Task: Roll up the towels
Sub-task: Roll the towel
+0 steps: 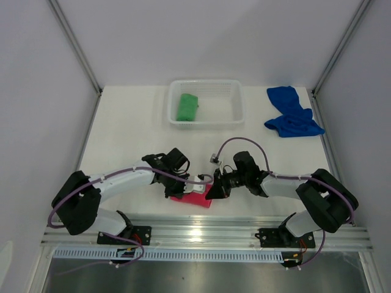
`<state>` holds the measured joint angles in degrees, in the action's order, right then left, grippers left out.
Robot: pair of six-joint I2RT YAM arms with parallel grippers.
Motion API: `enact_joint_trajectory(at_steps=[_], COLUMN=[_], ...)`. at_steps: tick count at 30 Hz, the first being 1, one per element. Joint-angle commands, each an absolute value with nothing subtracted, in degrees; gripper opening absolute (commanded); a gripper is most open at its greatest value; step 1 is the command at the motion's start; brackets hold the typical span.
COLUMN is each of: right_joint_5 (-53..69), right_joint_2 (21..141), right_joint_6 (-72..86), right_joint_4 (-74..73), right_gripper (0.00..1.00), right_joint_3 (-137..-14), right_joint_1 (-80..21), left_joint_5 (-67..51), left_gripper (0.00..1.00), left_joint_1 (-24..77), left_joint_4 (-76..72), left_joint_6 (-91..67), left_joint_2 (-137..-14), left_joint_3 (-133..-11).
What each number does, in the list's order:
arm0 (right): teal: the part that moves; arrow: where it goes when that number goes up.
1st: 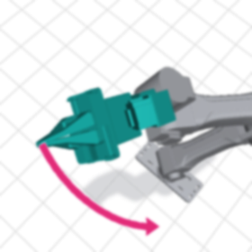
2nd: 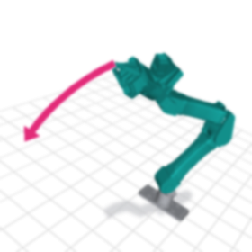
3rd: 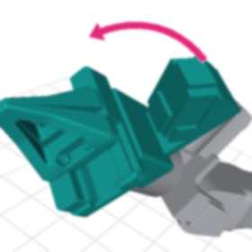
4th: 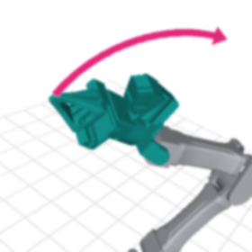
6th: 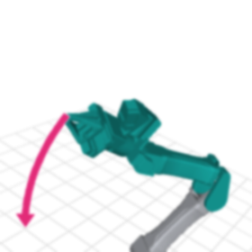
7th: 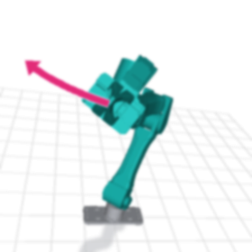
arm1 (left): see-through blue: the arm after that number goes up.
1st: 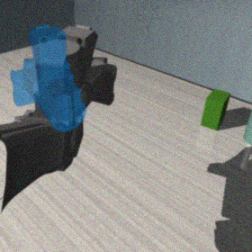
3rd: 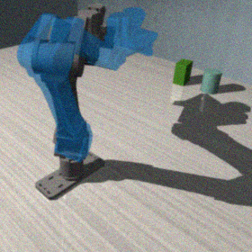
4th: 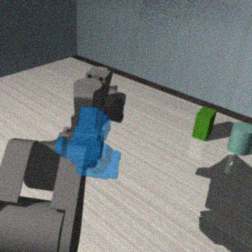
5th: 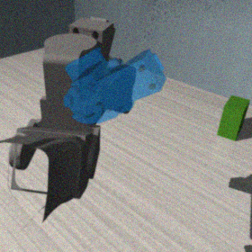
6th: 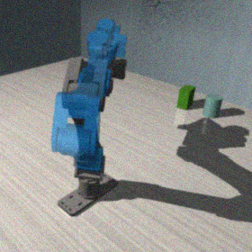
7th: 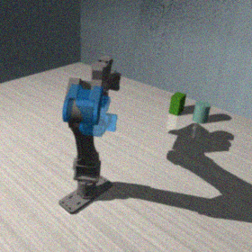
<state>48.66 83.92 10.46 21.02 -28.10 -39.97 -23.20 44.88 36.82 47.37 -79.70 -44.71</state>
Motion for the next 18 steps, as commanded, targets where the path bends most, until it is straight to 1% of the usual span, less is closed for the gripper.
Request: enact_joint_trajectory(at_steps=[1, 3, 6, 7, 8, 9, 10, 11, 13, 14, 16, 17, 18], right_joint_5=[51.7, 52.2, 53.2, 52.6, 51.5, 49.6, 49.1, 48.5, 46.1, 45.4, 42.4, 41.0, 39.7], right_joint_2=[85.3, 88.0, 92.0, 92.6, 92.7, 92.3, 91.6, 89.4, 85.5, 85.5, 81.7, 80.3, 78.0], right_joint_6=[15.9, 17.1, 18.7, 19.4, 19.5, 19.3, 19.1, 19.0, 18.5, 18.1, 16.0, 14.9, 13.7], right_joint_4=[23.0, 21.7, 21.9, 22.7, 22.9, 23.4, 25.6, 27.1, 31.3, 32.0, 33.6, 33.7, 34.8], right_gripper=[0.0, 0.0, 0.0, 0.03, 0.11, 0.27, 0.32, 0.45, 0.52, 0.52, 0.56, 0.6, 0.6], right_joint_3=[-29.4, -30.1, -31.5, -31.3, -31.1, -30.8, -29.4, -28.5, -25.5, -24.7, -23.3, -22.0, -21.3], right_joint_1=[-39.8, -39.2, -38.1, -37.8, -37.6, -37.6, -37.7, -37.8, -38.0, -38.1, -38.9, -39.3, -40.0], left_joint_5=[-28.5, -30.9, -33.5, -33.7, -33.7, -33.7, -34.0, -34.8, -35.7, -36.0, -36.5, -36.6, -36.8], left_gripper=[0.03, 0.05, 0.06, 0.06, 0.06, 0.04, 0.03, 0.01, 0.01, 0.01, 0.01, 0.01, 0.01], left_joint_1=[44.8, 44.2, 42.0, 40.4, 39.6, 38.9, 38.2, 37.1, 36.2, 36.1, 36.0, 35.9, 36.0], left_joint_4=[51.1, 53.7, 56.1, 56.5, 56.6, 56.9, 56.9, 57.0, 57.5, 57.4, 57.4, 57.6, 57.7], left_joint_6=[43.5, 43.6, 43.6, 43.5, 43.4, 43.5, 43.6, 44.0, 44.6, 44.6, 45.4, 45.7, 46.0], left_joint_2=[-78.8, -80.5, -84.0, -85.1, -86.1, -88.2, -89.1, -90.0, -91.7, -92.0, -92.7, -92.9, -93.2], left_joint_3=[-48.3, -50.0, -52.8, -53.3, -54.8, -55.3, -55.6, -56.8, -57.4, -57.6, -57.7, -58.0, -58.1])
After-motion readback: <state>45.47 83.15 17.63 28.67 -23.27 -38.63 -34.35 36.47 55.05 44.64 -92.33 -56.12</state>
